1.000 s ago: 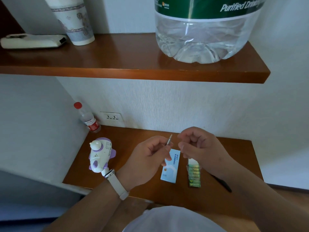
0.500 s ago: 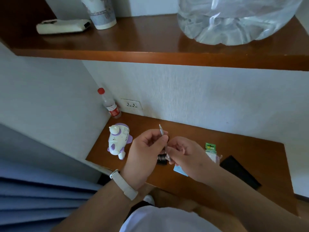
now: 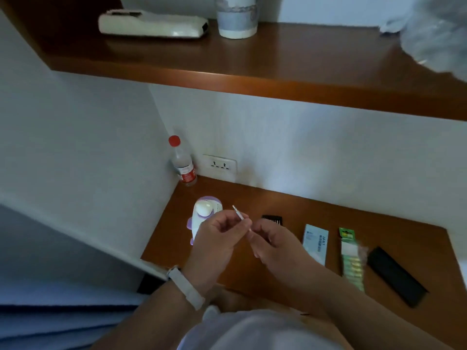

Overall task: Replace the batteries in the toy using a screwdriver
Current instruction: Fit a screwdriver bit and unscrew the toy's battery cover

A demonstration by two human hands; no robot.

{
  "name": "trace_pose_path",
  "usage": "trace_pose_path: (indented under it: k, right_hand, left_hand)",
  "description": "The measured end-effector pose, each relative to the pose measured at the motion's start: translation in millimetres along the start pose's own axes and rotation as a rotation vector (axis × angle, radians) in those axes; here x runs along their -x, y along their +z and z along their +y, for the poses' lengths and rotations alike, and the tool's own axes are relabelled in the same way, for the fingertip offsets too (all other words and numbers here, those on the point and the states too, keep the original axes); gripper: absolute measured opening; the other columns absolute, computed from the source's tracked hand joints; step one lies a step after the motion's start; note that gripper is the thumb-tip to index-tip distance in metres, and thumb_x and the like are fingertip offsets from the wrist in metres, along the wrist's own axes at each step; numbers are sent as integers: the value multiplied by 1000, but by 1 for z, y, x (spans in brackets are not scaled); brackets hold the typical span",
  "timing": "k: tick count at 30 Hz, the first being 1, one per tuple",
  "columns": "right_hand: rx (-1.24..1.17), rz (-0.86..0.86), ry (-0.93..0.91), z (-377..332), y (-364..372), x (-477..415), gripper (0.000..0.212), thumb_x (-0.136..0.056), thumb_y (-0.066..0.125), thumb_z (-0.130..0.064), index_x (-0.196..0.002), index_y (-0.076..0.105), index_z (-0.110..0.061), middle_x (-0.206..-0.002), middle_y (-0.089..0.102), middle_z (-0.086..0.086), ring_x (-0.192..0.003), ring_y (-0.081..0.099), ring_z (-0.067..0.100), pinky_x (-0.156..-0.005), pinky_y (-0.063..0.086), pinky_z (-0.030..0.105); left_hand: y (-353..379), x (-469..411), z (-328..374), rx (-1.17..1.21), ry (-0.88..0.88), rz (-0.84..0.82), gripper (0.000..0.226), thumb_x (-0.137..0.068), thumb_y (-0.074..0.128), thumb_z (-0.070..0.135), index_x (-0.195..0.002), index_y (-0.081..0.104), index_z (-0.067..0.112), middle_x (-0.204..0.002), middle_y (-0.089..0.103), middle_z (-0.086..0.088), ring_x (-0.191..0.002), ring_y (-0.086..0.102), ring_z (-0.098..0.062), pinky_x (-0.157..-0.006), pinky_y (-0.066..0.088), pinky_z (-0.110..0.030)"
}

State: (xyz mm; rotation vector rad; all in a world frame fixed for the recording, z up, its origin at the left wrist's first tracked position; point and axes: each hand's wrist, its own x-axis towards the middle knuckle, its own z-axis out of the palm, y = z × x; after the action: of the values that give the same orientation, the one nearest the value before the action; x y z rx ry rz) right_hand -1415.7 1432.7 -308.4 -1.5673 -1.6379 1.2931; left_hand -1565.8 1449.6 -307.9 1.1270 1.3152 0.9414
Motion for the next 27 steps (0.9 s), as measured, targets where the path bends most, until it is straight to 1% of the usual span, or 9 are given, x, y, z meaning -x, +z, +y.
trace_pose_path:
  k: [2, 5, 7, 9, 12, 16, 19, 23, 27]
  right_hand:
    - [10, 11, 17, -6, 18, -12, 20, -101, 49, -35, -85, 58, -27, -66, 54, -7, -57, 46, 0, -53, 39, 16]
    - [49, 57, 50, -11, 42, -31, 19, -100, 49, -33, -88, 60, -23, -72, 57, 2, -59, 47, 2, -53, 38, 16]
    - [37, 104, 82, -11, 58, -41, 19, -100, 50, -31, -85, 60, -24, -67, 54, -4, -57, 46, 2, -52, 36, 15]
    - [-11, 149, 128, -10, 70, -47, 20, -100, 51, -30, -83, 59, -24, -61, 52, -10, -54, 44, 2, -50, 35, 14]
    - [-79, 225, 179, -11, 80, -54, 22, -99, 52, -30, -81, 60, -22, -61, 52, -9, -54, 45, 3, -49, 36, 14]
    - [-164, 286, 246, -6, 87, -67, 25, -100, 51, -26, -80, 58, -11, -62, 51, -4, -56, 45, 8, -53, 38, 20]
    - [-232, 284, 302, 3, 91, -83, 28, -102, 47, -23, -81, 56, -5, -62, 51, 0, -57, 45, 14, -57, 40, 29]
    - [-260, 275, 347, 13, 100, -106, 27, -102, 44, -20, -84, 55, -3, -65, 51, 3, -55, 47, 11, -54, 41, 23]
    - [-358, 265, 375, 21, 108, -124, 25, -102, 42, -17, -82, 53, -4, -66, 52, 7, -55, 48, 14, -53, 42, 25]
  left_hand:
    - [-26, -9, -11, -34, -22, -44, 11, -93, 65, 25, -92, 74, 20, -87, 72, -6, -76, 65, -15, -70, 54, -27]
    - [-64, -26, -25, -18, -71, -87, 10, -94, 65, 20, -96, 74, 22, -89, 75, 0, -81, 70, -16, -74, 57, -30]
    - [-89, -39, -38, -20, -94, -97, 14, -96, 62, 17, -100, 71, 26, -92, 74, 3, -82, 71, -12, -73, 58, -31]
    - [-112, -54, -55, -79, -98, -85, 12, -97, 61, 20, -105, 66, 28, -99, 70, -1, -86, 68, -14, -74, 57, -32]
    - [-136, -74, -78, -203, -120, -73, 12, -97, 60, 29, -109, 59, 30, -104, 65, 3, -98, 63, -14, -78, 53, -27]
    - [-147, -99, -100, -238, -244, -102, 38, -95, 62, 36, -129, 49, 26, -111, 59, 4, -104, 58, -13, -91, 52, -37]
    - [-146, -113, -112, -155, -380, -175, 53, -94, 63, 41, -139, 41, 26, -124, 56, 2, -114, 57, -17, -99, 50, -43]
    - [-143, -122, -118, 31, -562, -268, 59, -95, 58, 47, -146, 35, 28, -133, 57, 1, -118, 59, -19, -88, 51, -39]
    - [-138, -129, -128, 98, -604, -304, 55, -95, 60, 45, -143, 40, 28, -130, 60, 1, -116, 62, -20, -96, 51, -47]
